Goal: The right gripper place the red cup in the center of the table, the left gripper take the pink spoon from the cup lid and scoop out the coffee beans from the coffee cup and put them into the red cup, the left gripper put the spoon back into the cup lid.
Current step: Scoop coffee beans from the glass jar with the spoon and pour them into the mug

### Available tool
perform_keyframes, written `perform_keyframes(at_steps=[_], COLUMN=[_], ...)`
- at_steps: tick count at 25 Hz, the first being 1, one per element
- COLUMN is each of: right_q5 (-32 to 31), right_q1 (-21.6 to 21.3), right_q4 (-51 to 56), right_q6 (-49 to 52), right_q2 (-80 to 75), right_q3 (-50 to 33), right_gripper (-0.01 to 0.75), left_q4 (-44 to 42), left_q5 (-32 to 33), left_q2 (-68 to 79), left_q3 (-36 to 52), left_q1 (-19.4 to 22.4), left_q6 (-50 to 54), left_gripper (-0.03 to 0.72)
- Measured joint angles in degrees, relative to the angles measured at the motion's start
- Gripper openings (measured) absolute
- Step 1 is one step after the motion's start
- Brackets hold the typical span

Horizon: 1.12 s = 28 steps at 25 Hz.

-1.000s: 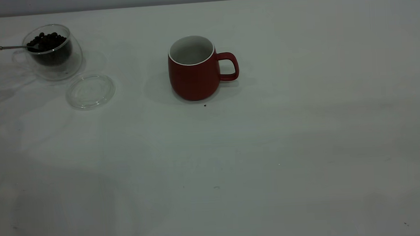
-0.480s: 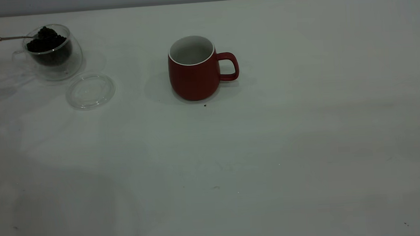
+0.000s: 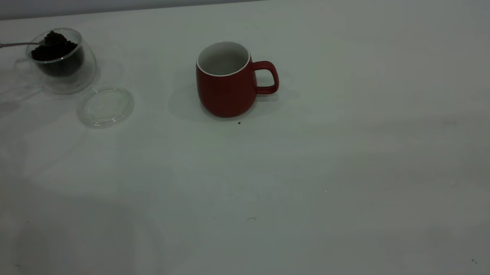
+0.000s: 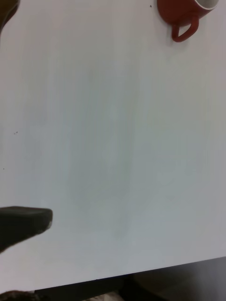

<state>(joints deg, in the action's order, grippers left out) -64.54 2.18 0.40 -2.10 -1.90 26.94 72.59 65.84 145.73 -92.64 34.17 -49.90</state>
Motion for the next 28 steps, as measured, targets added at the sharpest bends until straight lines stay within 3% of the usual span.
perform_keyframes(at_steps=[15, 28], right_q5=[0.0, 0.0], right_q1=[0.0, 0.0], right_q4=[0.0, 0.0], right_q6=[0.0, 0.0], right_q2=[0.0, 0.0], right_q3=[0.0, 0.0], right_gripper=[0.374, 0.374], left_q4=[1.3, 1.3], left_q5=[0.1, 0.1], left_q2=[0.0, -1.1], left_q3=[0.0, 0.0], left_q1=[-2.0, -7.8], left_q6=[1.1, 2.0], left_gripper=[0.121, 0.121])
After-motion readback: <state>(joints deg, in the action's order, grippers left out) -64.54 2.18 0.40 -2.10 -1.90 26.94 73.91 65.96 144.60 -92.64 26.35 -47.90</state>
